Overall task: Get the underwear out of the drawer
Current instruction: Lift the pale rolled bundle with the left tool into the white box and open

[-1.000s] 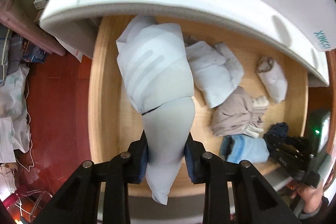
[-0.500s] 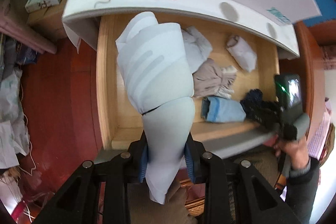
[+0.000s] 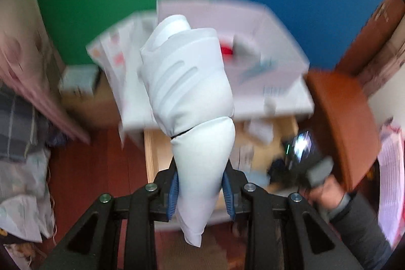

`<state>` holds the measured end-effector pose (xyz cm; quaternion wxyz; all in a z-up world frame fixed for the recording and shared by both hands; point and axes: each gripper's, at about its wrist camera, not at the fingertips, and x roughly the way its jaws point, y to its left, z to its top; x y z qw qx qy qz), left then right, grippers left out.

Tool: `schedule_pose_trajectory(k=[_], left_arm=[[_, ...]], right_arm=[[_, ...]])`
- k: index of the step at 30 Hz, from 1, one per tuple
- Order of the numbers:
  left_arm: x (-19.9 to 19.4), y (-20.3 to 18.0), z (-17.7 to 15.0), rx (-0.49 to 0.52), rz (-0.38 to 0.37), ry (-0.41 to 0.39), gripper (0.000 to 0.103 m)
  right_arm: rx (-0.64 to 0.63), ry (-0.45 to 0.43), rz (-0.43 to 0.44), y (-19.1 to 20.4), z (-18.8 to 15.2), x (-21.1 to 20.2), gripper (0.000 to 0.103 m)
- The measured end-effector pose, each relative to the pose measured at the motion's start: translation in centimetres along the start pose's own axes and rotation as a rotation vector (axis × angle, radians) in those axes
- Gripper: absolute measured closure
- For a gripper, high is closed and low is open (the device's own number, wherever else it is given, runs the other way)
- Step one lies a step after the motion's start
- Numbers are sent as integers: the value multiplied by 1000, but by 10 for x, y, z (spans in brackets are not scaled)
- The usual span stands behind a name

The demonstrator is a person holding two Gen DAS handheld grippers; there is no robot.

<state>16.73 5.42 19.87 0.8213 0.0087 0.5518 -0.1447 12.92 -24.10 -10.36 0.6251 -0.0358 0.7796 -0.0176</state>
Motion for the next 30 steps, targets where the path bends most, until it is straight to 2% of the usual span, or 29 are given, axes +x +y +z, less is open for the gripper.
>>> schedule_pose_trajectory(k=[3, 5, 7, 10, 12, 17, 24, 27, 30], left_arm=[[-25, 2, 29, -28, -8, -120, 73], [-31, -1, 50, -26, 19, -181, 73], [-29, -3, 71, -19, 46, -220, 73], [-17, -2, 97, -14, 58, -232, 73], [2, 1, 117, -7, 71, -215, 73], [49, 3, 143, 13, 109, -167, 73], [108, 0, 154, 28, 160, -78, 72], [124, 2, 157, 4, 147, -38, 69], [128, 3, 157, -7, 166, -39, 59]], right_arm=[[1, 0, 0, 0, 0, 0, 74], [2, 0, 1, 0, 0, -1, 74], [2, -1, 2, 0, 0, -2, 74], [4, -1, 3, 0, 0, -2, 74], [5, -1, 3, 0, 1, -1, 74], [5, -1, 5, 0, 1, -1, 74], [6, -2, 9, 0, 2, -1, 74], [5, -2, 9, 0, 3, -1, 74], [4, -2, 10, 0, 3, -1, 74]])
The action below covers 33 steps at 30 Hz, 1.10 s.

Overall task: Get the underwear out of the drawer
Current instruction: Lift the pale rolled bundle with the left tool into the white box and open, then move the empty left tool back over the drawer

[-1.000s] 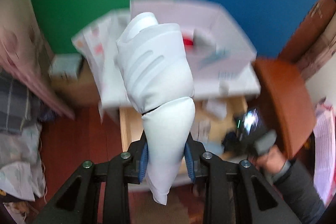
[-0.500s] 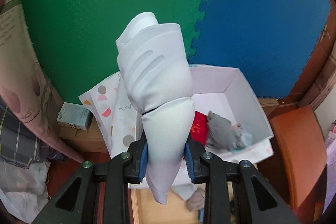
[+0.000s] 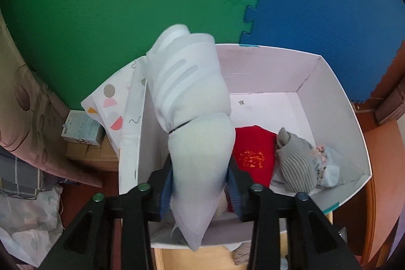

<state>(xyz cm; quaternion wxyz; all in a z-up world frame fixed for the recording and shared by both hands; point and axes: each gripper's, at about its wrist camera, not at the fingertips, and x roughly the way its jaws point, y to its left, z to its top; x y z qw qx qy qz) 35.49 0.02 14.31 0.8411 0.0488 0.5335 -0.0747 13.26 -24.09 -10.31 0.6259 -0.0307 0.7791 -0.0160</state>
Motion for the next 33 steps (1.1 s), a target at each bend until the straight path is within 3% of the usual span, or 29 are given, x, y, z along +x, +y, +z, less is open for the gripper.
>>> schedule_pose_trajectory(k=[5, 13, 17, 21, 25, 33], left_arm=[[4, 0, -2, -11, 4, 49, 55], [-37, -3, -9, 43, 45, -48, 54], [-68, 3, -27, 46, 20, -102, 49], [-85, 11, -61, 33, -4, -110, 49], [-88, 19, -104, 14, 31, -114, 49], [-54, 23, -189, -82, 75, -68, 49]], right_arm=[[-1, 0, -2, 0, 0, 0, 74], [-1, 0, -2, 1, 1, 0, 74], [-2, 0, -3, 1, 1, 0, 74], [-2, 1, -5, 1, 1, 0, 74], [0, 0, -5, 1, 1, -1, 74], [4, -2, -3, 1, 0, -1, 74]])
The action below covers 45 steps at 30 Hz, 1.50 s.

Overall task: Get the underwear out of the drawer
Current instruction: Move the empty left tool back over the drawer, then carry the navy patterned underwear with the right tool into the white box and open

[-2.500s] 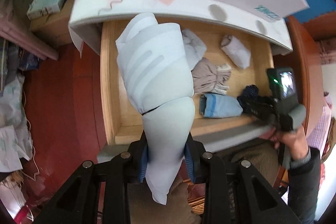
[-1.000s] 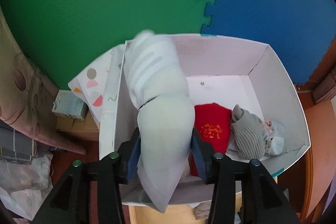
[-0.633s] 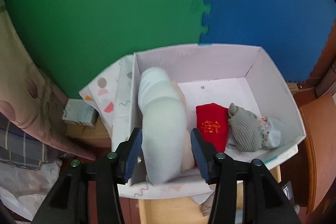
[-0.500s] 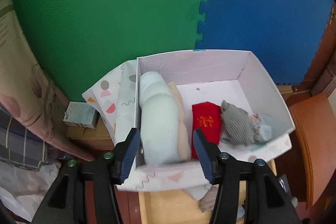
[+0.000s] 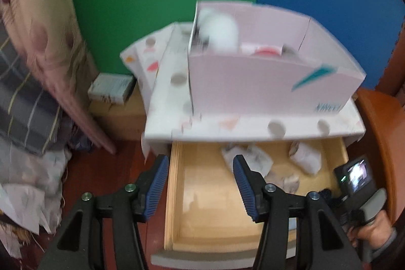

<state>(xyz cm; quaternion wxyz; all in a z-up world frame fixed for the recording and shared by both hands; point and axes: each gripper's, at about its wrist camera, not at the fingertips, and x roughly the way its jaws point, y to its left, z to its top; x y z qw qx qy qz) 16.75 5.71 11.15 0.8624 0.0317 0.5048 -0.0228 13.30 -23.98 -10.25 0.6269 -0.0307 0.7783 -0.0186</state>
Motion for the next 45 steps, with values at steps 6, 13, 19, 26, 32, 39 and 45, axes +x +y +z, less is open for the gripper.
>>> schedule_pose_trajectory(k=[6, 13, 19, 26, 32, 39, 45], left_arm=[[39, -2, -46, -41, 16, 103, 49], [58, -5, -67, -12, 71, 97, 49], [64, -5, -70, -25, 97, 103, 49], [64, -4, -71, -32, 103, 93, 49], [64, -3, -71, -34, 96, 97, 49], [64, -1, -71, -50, 78, 94, 49], [61, 2, -71, -67, 65, 81, 49]], right_arm=[[8, -11, 3, 1, -1, -4, 74], [30, -79, 26, -5, -4, -20, 74], [3, -206, 42, 1, -11, -47, 74], [34, -343, 90, -8, -24, -86, 74], [34, -429, 101, -15, -31, -134, 74], [16, -544, 108, -24, -29, -207, 74], [-20, -646, 100, -17, -9, -275, 74]])
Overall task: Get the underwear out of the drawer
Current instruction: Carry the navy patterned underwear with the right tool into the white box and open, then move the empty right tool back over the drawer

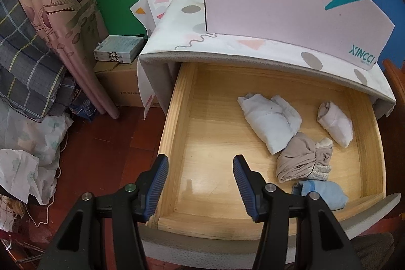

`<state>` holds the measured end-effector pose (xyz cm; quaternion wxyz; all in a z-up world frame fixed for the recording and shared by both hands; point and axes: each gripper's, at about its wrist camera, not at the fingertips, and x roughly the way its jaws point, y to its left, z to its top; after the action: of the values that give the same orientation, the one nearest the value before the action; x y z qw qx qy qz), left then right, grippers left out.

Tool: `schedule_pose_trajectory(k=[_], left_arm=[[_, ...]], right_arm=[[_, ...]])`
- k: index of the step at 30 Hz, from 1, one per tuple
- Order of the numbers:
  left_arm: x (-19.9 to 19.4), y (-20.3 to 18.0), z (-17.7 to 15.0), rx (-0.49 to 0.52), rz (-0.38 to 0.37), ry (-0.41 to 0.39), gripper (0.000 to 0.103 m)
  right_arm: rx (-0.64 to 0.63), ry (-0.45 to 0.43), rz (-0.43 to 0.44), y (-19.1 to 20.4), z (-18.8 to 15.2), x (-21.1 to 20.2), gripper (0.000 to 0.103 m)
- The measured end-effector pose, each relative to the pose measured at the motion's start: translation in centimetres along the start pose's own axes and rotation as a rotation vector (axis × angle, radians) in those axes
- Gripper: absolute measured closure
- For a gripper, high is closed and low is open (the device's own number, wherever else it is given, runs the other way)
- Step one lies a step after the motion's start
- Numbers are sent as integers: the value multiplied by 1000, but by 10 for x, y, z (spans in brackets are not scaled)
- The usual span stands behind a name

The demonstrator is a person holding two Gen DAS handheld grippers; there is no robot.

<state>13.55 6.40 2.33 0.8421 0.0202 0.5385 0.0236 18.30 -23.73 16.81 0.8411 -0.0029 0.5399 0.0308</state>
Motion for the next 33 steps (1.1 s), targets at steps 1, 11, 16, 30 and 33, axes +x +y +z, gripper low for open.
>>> schedule_pose_trajectory(k=[1, 11, 16, 30, 33], left_arm=[[0, 1, 0, -4, -2, -1, 49], [2, 9, 2, -50, -35, 5, 49], [1, 12, 2, -64, -43, -1, 49], [7, 16, 3, -88, -64, 20, 49], [7, 14, 3, -84, -61, 22, 49]], right_arm=[[-8, -15, 2, 2, 10, -6, 74], [-70, -76, -56, 30, 98, 0, 74], [-73, -18, -95, 35, 120, 40, 74], [-90, 52, -99, 45, 116, 91, 47], [-94, 26, -90, 44, 109, 75, 49]])
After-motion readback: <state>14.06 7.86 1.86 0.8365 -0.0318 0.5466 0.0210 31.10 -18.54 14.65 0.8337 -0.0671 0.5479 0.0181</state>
